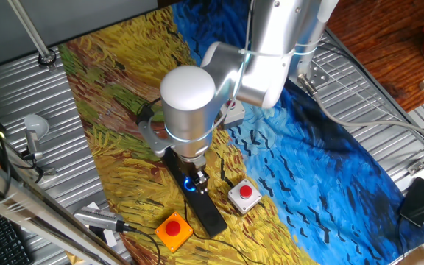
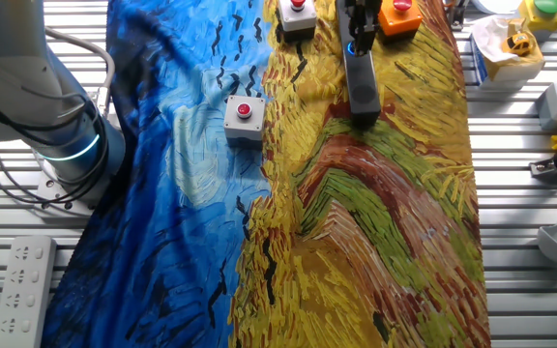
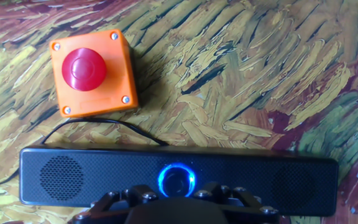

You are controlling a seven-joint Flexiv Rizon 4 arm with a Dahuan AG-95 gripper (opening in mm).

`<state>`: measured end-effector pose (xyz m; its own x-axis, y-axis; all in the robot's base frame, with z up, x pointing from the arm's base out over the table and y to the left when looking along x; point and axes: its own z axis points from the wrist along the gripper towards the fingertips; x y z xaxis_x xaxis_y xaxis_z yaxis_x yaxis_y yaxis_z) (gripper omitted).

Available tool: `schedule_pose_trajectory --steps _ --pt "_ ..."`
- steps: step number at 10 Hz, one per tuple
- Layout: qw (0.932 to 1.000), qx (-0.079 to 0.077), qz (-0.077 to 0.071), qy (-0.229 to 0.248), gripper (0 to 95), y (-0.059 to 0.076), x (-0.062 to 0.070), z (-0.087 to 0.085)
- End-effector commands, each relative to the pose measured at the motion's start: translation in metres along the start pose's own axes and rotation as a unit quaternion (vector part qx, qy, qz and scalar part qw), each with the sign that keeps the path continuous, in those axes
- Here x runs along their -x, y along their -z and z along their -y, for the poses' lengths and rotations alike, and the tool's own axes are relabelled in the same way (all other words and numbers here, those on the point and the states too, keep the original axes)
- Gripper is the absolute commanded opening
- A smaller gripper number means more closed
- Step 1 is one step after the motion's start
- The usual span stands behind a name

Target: Turn the knob to decrease the volume of the speaker

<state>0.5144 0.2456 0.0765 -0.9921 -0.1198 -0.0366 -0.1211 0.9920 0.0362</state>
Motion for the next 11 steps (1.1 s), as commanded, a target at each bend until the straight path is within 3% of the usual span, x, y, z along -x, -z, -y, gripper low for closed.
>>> schedule_pose_trajectory --steps 1,11 --pt "1.0000 -0.004 0.001 0.001 38.0 -0.001 -0.001 0.001" --pt "0.9999 -0.009 0.006 -0.002 38.0 -0.012 -0.003 -0.001"
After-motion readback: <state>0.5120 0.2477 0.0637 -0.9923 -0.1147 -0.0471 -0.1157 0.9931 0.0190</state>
